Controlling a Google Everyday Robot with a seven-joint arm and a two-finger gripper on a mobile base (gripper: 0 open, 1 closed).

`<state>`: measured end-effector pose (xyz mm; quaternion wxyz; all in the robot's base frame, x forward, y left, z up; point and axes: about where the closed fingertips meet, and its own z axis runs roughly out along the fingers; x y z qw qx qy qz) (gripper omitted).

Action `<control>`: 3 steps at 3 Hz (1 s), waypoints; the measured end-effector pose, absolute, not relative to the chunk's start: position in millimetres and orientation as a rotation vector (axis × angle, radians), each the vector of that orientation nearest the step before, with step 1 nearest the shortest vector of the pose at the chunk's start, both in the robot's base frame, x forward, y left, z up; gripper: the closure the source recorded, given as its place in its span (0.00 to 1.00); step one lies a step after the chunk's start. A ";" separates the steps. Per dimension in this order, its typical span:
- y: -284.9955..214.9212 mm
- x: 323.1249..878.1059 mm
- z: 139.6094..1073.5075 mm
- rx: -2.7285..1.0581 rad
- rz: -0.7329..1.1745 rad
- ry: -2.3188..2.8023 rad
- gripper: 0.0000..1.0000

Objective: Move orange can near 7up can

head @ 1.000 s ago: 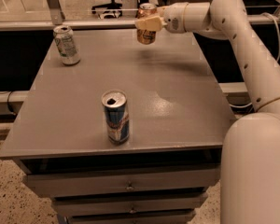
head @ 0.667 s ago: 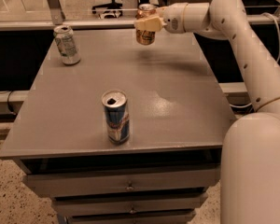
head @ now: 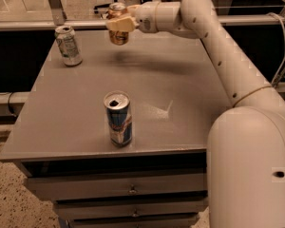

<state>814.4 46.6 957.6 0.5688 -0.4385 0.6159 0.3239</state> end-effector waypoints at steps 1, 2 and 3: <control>102.4 798.5 944.3 -1.106 0.756 1.469 1.00; 121.7 781.0 925.4 -1.145 0.760 1.530 1.00; 138.3 772.6 914.0 -1.165 0.789 1.537 1.00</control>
Offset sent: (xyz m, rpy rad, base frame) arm -0.0548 0.0903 -0.0510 -0.1718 0.1072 0.0587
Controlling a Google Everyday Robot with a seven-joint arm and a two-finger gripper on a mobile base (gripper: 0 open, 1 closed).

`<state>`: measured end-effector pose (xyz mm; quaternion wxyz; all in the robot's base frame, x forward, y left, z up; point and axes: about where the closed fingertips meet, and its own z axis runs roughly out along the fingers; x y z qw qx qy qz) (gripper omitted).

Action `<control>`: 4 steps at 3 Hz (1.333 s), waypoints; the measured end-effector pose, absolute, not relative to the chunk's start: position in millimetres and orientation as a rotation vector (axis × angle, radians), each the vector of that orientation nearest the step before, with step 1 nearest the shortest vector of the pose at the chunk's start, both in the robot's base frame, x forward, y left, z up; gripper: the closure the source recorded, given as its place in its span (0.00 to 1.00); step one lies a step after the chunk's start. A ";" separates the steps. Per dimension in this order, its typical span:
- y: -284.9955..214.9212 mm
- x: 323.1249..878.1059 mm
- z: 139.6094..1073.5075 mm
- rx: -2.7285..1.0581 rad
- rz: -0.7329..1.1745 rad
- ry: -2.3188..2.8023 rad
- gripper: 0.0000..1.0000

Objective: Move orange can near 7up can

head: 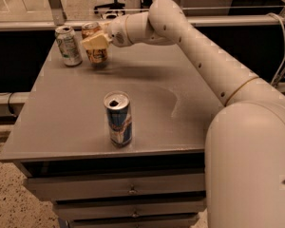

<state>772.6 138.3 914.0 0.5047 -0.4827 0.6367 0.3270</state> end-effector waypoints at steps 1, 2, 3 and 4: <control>150.4 769.7 905.7 -1.163 0.824 1.525 1.00; 161.2 770.7 901.3 -1.157 0.843 1.501 0.87; 168.4 770.4 898.2 -1.151 0.856 1.488 0.63; 171.2 770.0 896.0 -1.146 0.864 1.482 0.41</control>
Offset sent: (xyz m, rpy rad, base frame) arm 0.0021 0.0294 -0.0148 0.0724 -0.0131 0.0332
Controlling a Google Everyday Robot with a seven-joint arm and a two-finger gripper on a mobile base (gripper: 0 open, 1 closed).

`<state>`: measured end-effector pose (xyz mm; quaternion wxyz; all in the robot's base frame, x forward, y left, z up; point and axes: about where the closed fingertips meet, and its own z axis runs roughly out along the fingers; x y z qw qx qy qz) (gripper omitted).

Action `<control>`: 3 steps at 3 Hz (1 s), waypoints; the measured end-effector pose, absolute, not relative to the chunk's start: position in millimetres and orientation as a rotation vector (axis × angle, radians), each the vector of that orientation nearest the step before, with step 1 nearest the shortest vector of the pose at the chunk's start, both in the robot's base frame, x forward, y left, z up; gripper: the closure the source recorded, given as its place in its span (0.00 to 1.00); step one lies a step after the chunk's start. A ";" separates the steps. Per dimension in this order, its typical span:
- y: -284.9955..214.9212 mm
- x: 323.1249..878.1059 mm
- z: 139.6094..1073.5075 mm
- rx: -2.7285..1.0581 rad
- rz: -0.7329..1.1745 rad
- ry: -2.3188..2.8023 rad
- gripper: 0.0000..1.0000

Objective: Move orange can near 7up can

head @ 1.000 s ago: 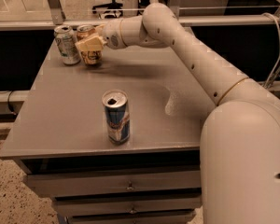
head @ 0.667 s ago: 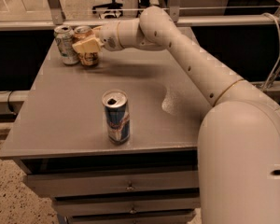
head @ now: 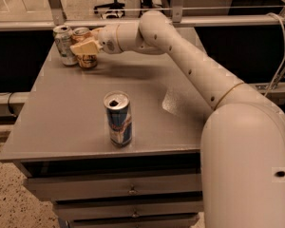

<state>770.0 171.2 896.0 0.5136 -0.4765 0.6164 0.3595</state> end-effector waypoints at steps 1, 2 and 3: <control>170.2 771.3 896.1 -1.158 0.863 1.468 0.17; 143.6 778.0 911.8 -1.200 0.805 1.457 0.00; 120.5 780.9 926.4 -1.207 0.764 1.461 0.00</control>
Offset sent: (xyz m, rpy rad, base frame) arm 0.0169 -0.0481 0.0254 -0.0740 -0.0936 0.0146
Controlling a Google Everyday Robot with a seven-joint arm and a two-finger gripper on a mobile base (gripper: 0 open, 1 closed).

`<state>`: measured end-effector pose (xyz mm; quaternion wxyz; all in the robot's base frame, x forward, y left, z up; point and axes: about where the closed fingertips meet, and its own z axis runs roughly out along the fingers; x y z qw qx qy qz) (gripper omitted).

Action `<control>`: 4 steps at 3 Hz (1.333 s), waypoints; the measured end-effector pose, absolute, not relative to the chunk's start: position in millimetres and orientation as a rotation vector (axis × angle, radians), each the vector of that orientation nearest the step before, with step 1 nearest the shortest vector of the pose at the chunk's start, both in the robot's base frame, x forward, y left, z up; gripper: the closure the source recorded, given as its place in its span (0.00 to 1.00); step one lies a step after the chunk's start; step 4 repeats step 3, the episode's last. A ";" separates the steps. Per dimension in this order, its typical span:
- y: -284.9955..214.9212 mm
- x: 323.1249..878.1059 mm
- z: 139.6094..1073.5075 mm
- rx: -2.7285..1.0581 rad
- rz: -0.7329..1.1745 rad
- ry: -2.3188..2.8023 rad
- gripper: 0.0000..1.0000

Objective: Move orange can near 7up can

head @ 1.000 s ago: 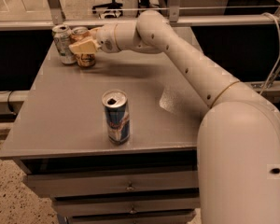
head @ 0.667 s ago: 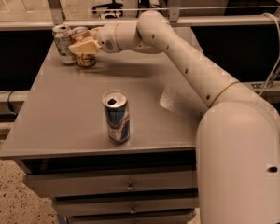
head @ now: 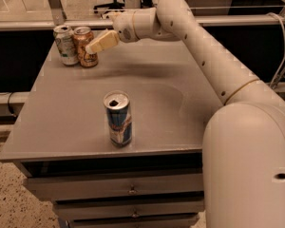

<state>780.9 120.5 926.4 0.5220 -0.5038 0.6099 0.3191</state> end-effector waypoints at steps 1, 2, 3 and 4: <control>48.4 774.9 953.1 -1.165 0.637 1.487 0.00; -9.1 761.1 962.3 -1.120 0.533 1.529 0.00; -18.5 758.8 962.1 -1.112 0.522 1.537 0.00; -18.5 758.8 962.1 -1.112 0.522 1.537 0.00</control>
Offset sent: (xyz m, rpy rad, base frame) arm -0.0393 -0.2086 0.0486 -0.1207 -0.1057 -0.3155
